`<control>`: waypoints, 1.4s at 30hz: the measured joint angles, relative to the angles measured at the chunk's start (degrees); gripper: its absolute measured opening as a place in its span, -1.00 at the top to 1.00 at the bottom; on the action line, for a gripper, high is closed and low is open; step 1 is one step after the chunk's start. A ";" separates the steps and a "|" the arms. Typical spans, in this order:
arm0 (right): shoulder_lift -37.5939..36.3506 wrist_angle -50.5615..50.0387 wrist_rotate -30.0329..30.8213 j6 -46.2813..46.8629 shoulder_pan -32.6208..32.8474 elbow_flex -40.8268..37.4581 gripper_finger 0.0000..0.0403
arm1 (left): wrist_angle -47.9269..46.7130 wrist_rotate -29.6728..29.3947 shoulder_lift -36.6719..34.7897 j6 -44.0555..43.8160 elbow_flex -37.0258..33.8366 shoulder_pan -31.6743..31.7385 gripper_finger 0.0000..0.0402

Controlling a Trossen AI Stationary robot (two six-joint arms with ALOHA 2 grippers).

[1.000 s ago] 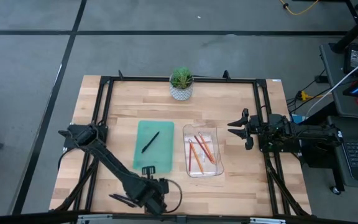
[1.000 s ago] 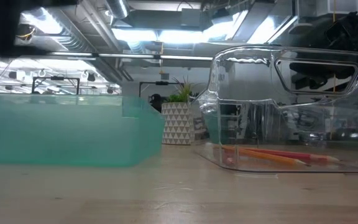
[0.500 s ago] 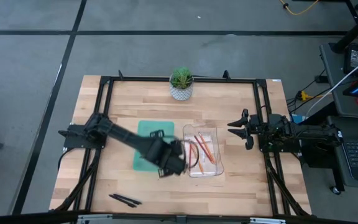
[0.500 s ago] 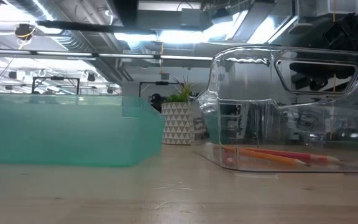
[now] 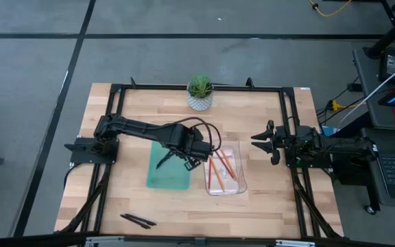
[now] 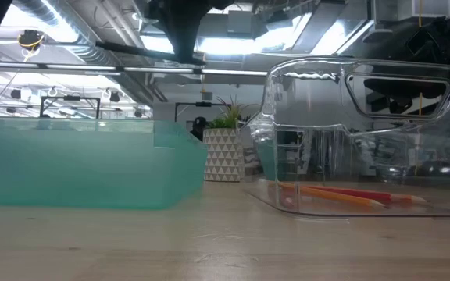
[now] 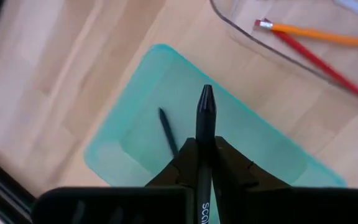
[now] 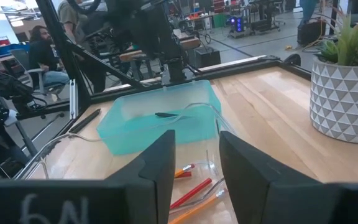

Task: Sort pens & pencils
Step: Put the black pen into the blue bin

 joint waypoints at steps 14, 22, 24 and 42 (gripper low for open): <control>0.00 0.04 -1.76 0.13 0.00 0.00 0.37 | 10.22 5.00 0.22 -25.10 -20.15 0.15 0.92; 0.00 0.13 -1.92 0.16 0.00 0.00 0.37 | 20.22 8.63 0.20 -22.42 -26.93 2.00 0.92; 0.00 0.13 -1.92 0.12 -0.02 0.00 0.37 | 20.49 8.27 0.20 -22.20 -26.93 2.00 0.92; 0.00 0.13 -1.95 0.11 0.00 0.00 0.37 | 15.84 9.48 -3.29 -20.44 -21.52 -0.16 0.35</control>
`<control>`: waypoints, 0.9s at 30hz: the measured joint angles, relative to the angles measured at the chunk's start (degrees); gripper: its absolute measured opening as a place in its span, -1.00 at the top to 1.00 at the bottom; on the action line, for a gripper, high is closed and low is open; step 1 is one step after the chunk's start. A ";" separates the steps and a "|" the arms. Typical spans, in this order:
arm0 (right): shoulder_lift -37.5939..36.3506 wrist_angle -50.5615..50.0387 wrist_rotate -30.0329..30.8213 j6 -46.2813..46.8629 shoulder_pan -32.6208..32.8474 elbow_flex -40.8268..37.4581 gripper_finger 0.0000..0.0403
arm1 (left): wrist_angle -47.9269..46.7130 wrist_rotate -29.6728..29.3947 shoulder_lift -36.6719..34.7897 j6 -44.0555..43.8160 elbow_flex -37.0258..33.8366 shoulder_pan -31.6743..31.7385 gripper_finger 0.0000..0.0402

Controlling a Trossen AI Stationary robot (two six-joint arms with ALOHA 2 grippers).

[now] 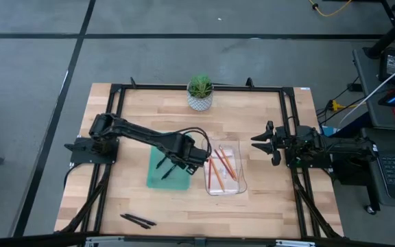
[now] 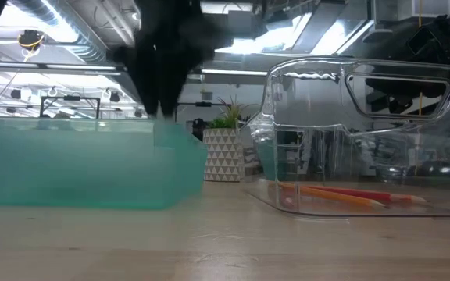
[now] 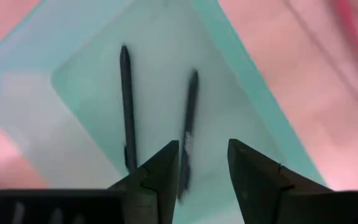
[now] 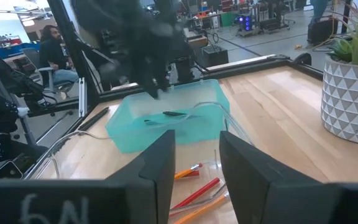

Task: Sort pens & pencils
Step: Put the black pen into the blue bin

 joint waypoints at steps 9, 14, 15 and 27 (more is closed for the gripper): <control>0.00 0.00 -0.02 2.95 -0.02 0.00 0.37 | -6.09 -4.96 -6.24 -13.35 3.66 -9.19 0.36; -0.01 0.00 -0.02 2.94 0.00 0.00 0.37 | -6.70 -9.26 -6.37 -21.45 3.63 -16.16 0.36; 0.00 0.00 -0.02 2.95 0.00 0.00 0.37 | -6.70 -10.49 -6.30 -21.64 3.63 -17.38 0.36; -0.01 -0.02 0.00 3.18 0.00 0.00 0.37 | 0.05 -16.00 -6.00 -23.53 3.59 -26.95 0.35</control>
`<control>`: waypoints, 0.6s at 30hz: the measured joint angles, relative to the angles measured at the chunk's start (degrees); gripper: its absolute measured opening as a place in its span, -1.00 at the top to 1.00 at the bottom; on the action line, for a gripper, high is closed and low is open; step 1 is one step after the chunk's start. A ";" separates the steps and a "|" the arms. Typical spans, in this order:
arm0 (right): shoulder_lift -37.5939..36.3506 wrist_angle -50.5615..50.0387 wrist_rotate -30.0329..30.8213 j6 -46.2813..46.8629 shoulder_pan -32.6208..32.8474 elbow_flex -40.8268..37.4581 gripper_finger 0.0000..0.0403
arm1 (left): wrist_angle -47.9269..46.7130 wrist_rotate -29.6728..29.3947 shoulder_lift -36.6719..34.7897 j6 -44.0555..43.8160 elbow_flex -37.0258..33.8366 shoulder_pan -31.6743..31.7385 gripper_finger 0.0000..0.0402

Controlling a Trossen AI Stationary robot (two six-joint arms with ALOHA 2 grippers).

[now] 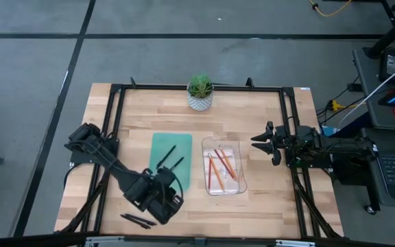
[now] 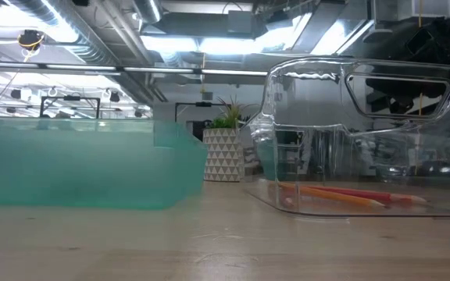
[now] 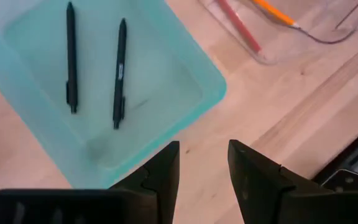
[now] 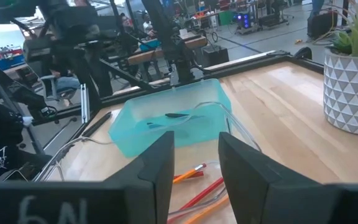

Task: Sort pens & pencils
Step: Put the black pen into the blue bin

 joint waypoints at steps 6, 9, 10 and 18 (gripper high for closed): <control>0.01 0.00 0.02 1.17 0.00 0.00 0.37 | 2.30 3.25 0.02 -7.60 -4.28 -3.92 0.35; 0.01 0.00 0.05 0.86 0.00 0.00 0.37 | 8.77 6.12 0.05 -8.57 -7.50 -6.20 0.35; 0.01 0.00 0.07 0.68 0.00 0.00 0.37 | 10.56 6.75 0.06 -8.42 -8.32 -6.90 0.35; 0.01 -0.02 0.07 -0.38 -0.01 0.00 0.37 | 18.85 9.66 0.07 -5.70 -11.99 -10.93 0.35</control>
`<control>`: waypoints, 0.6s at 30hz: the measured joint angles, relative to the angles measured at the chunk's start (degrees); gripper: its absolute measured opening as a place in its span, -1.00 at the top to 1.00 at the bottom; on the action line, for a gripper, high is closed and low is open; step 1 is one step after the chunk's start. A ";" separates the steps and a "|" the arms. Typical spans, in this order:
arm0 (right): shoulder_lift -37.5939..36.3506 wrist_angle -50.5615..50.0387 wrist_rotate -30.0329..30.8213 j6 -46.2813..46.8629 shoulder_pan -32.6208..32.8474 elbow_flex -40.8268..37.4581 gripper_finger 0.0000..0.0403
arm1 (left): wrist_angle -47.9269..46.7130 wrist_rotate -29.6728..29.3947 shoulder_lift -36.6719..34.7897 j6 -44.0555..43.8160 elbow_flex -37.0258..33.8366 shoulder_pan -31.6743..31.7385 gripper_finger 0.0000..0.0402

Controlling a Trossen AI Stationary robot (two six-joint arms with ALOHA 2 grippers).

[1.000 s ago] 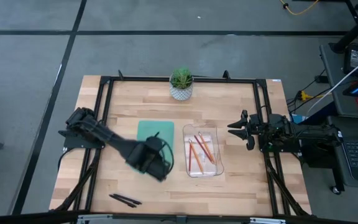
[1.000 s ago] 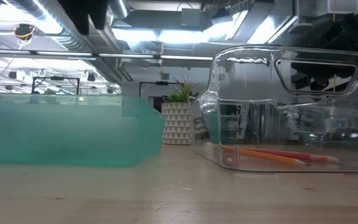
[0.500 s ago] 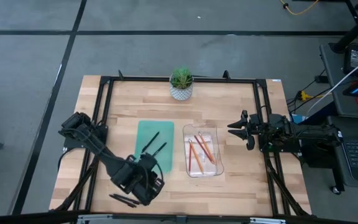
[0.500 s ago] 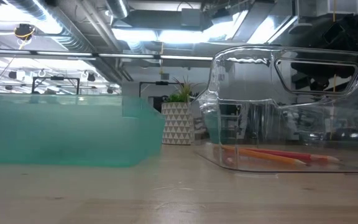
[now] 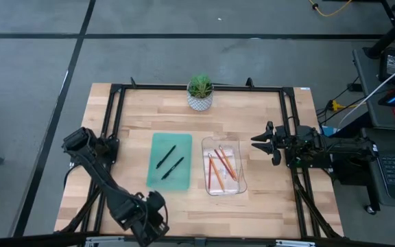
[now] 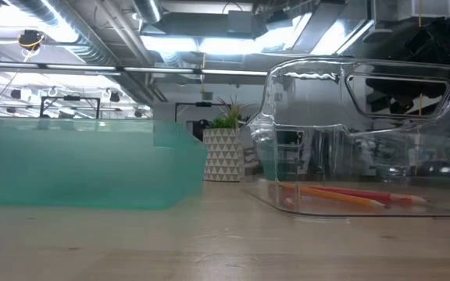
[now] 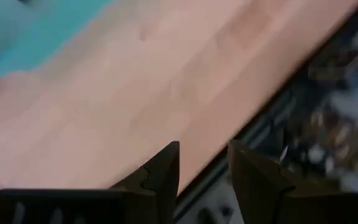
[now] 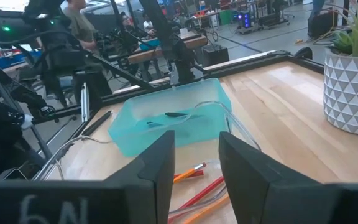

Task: Sort pens & pencils
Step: Put the black pen into the blue bin

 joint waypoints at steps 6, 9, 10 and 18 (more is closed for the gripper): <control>0.00 -0.11 0.46 -0.22 -0.01 0.00 0.37 | 0.53 6.88 0.44 3.06 -2.27 -0.40 0.35; 0.00 -0.11 0.48 -0.41 -0.01 0.00 0.37 | 0.69 10.27 2.43 3.42 -3.52 -0.42 0.35; 0.00 -0.11 0.48 -0.47 0.00 0.00 0.37 | 1.22 11.34 3.21 3.46 -3.85 -0.43 0.35; -0.02 -0.11 0.48 -0.97 0.01 0.00 0.37 | 2.28 13.69 7.02 8.49 -3.99 -0.90 0.35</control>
